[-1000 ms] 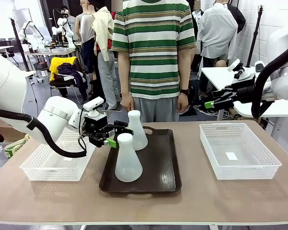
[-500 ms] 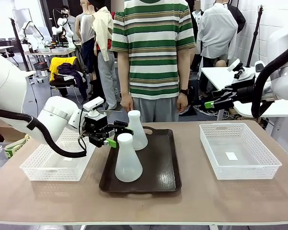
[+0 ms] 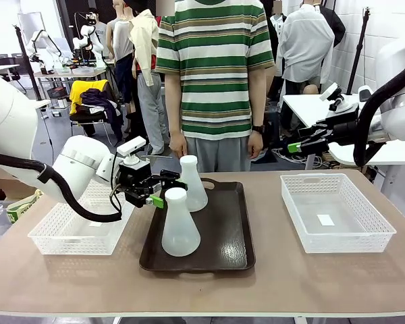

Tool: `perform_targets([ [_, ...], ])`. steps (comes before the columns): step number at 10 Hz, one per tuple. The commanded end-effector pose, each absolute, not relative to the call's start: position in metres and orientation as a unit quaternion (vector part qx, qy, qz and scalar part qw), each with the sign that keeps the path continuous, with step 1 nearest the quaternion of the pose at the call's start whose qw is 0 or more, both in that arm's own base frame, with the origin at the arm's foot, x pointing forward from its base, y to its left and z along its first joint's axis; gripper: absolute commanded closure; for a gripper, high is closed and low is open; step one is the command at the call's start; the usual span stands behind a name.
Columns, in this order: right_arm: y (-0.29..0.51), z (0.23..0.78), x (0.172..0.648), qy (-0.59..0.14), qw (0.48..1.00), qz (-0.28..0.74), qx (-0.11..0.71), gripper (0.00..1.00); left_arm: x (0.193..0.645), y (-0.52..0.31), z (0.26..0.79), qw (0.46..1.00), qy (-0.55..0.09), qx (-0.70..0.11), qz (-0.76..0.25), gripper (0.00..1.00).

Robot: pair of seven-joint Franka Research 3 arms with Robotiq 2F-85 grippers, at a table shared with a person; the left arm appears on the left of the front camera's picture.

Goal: Prepare the laboratory tools.
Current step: Place the picked Big flask upright in the Handle tray as directed by the person.

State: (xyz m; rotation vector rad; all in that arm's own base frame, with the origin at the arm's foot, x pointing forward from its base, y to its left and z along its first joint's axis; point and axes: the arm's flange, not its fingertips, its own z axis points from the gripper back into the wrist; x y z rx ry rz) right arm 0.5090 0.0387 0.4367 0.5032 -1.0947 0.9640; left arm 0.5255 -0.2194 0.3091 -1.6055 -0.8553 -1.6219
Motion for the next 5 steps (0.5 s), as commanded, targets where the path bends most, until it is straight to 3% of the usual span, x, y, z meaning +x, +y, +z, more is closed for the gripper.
perform_targets([
  [1, 0.0388, 0.4378, 0.5082, -0.488, 0.722, 0.434, 0.228, 0.00, 0.5256, -0.2200, 0.3096, 0.343, -0.332, -0.616, -0.627, 0.00],
  [5, 0.0388, 0.4378, 0.5082, -0.488, 0.722, 0.434, 0.228, 0.00, 0.5256, -0.2200, 0.3096, 0.343, -0.332, -0.616, -0.627, 0.00],
])
